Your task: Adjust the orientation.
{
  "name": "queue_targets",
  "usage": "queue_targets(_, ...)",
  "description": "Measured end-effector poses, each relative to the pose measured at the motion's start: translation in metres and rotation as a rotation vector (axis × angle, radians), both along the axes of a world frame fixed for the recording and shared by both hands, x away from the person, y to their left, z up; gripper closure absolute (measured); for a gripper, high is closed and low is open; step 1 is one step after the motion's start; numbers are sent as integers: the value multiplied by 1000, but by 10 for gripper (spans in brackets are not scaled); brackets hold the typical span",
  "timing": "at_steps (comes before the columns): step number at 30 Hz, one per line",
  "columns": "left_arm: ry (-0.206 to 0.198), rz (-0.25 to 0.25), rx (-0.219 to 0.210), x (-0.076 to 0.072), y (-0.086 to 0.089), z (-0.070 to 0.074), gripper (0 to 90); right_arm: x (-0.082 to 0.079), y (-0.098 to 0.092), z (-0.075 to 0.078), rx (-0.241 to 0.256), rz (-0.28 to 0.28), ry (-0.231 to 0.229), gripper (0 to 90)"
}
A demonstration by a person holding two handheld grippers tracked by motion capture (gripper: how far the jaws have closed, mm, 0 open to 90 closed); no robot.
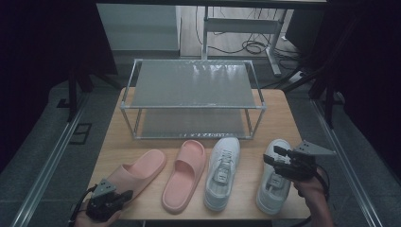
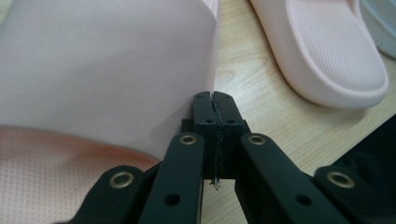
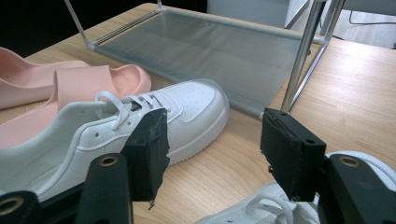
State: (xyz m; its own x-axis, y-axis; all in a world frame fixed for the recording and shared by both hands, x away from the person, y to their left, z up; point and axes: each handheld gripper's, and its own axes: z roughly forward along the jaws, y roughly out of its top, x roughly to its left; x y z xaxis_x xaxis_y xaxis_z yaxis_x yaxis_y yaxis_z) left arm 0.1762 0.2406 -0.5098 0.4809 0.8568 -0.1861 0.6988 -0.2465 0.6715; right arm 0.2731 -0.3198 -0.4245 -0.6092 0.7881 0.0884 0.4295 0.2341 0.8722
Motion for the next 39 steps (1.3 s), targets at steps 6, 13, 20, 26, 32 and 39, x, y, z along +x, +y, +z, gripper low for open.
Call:
queue_targets(6,40,-13,45,-11,2,-4,893,0,0,0,-1,-2,-1,421)
queue_targets(13,63,14,68,-17,16,-3,896,1,0,0,-4,-1,1,422)
queue_targets(20,68,48,68,-12,28,-3,893,1,0,-1,-2,-2,2,422)
queue_targets(26,59,108,68,-1,43,-1,890,1,-1,-1,0,-1,2,421)
queue_targets(32,41,148,55,12,53,-1,889,2,0,-2,-3,0,3,422)
queue_targets(39,34,169,41,32,60,-3,887,2,0,-2,-6,0,8,421)
